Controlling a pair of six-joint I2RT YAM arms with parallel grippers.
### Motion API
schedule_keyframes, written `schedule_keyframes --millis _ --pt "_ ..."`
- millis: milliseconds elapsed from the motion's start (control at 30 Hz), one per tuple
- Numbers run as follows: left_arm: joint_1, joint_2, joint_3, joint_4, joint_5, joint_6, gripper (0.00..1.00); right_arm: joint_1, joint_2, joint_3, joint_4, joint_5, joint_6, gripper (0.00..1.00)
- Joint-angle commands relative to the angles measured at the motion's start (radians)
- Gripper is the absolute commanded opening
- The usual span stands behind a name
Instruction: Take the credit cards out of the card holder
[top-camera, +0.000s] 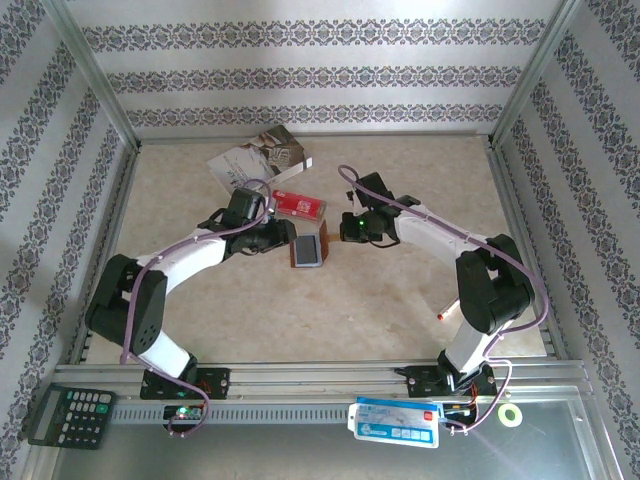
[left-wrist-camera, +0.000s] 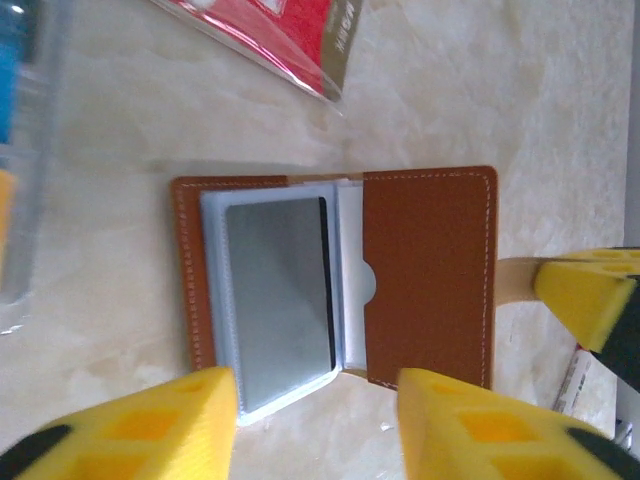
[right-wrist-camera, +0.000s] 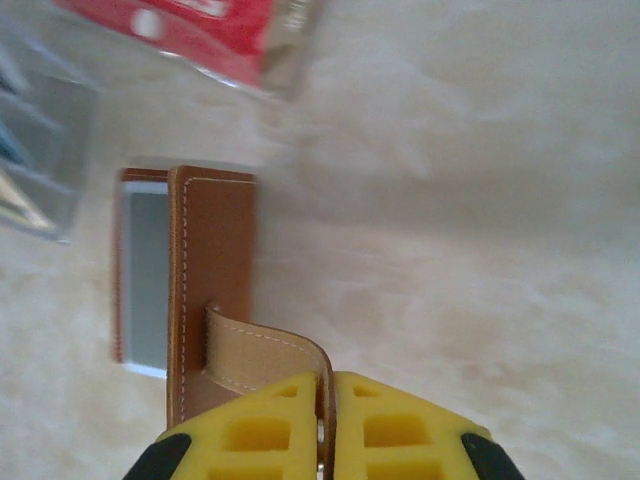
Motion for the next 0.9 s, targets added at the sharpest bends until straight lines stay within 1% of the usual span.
schedule_keyframes --millis 0,133,233,367,433,500,567,667,767,867 --pt "-0.044 0.057 0.059 0.031 0.036 0.007 0.37 -0.007 -0.004 -0.024 -0.048 0.080 -0.018 0.07" --pt "-0.085 0.145 0.132 0.018 0.042 0.012 0.28 -0.016 0.017 -0.037 -0.031 0.079 -0.008 0.07" --pt "-0.119 0.211 0.206 -0.021 0.024 0.033 0.22 -0.018 0.029 -0.044 -0.013 0.079 0.000 0.07" --pt "-0.146 0.297 0.282 -0.078 -0.048 0.065 0.12 -0.027 0.042 -0.051 0.000 0.075 0.006 0.07" --pt "-0.148 0.324 0.304 -0.109 -0.092 0.085 0.09 -0.034 0.042 -0.057 0.005 0.073 0.007 0.07" --pt "-0.148 0.338 0.312 -0.130 -0.143 0.110 0.08 -0.042 0.041 -0.067 0.009 0.070 0.005 0.07" --pt "-0.147 0.348 0.316 -0.148 -0.165 0.122 0.07 -0.047 0.041 -0.076 0.012 0.059 0.002 0.07" --pt "-0.148 0.357 0.305 -0.163 -0.163 0.115 0.07 -0.055 0.041 -0.083 0.017 0.027 0.002 0.06" --pt "-0.152 0.341 0.262 -0.158 -0.168 0.098 0.07 -0.062 0.024 -0.113 0.060 -0.046 0.023 0.07" --pt "-0.151 0.325 0.224 -0.154 -0.168 0.086 0.07 -0.061 0.022 -0.119 0.055 -0.064 0.027 0.07"
